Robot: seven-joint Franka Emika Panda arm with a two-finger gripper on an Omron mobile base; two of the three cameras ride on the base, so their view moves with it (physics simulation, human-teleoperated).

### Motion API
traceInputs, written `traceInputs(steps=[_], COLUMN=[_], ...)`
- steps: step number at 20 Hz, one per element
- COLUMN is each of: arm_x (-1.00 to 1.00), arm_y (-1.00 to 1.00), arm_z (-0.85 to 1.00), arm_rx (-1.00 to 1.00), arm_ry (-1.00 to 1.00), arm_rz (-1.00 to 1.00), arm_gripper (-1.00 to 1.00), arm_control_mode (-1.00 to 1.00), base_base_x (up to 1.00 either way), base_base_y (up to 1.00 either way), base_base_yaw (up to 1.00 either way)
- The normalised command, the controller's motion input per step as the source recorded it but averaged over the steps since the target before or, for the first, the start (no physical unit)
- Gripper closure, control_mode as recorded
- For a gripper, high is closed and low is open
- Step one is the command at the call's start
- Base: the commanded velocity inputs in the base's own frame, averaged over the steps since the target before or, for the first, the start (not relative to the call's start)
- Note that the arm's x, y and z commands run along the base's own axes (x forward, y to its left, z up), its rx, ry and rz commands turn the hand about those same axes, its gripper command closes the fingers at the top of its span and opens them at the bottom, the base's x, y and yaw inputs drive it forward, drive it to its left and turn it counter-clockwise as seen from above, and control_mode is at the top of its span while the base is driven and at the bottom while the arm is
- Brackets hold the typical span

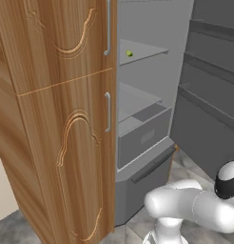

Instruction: There is a bowl on the dining counter. Grab a lemon wedge from the fridge and place it in the bowl. Then get the liquor bottle and glass cup from the cabinet and place them next to the bowl.

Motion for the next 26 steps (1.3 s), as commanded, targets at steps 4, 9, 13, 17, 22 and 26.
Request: traceInputs(steps=[4, 9, 13, 17, 22, 26], arm_x=[-1.0, -1.0, -0.74, -0.39, -0.13, 0.0], arm_y=[0.5, 0.98, 1.0, 1.0, 1.0, 1.0], arm_z=[0.52, 0.37, 0.16, 0.0, 0.07, 0.3], arm_rx=[0.04, 0.0, 0.0, 0.06, 0.12, 0.17], arm_ry=[-0.32, -0.27, -0.09, -0.04, -0.04, 0.0], arm_rz=[0.0, 0.01, 0.04, 0.11, 0.11, 0.1], arm_gripper=[-1.0, -1.0, -1.0, -1.0, -1.0, -1.0], arm_control_mode=[-1.0, -1.0, -1.0, -1.0, -1.0, -1.0], base_base_x=[0.0, 0.0, 0.0, 0.0, 0.0, 0.0], base_base_y=[0.0, 0.0, 0.0, 0.0, 0.0, 0.0], base_base_yaw=[0.0, 0.0, 0.0, 0.0, 0.0, 0.0])
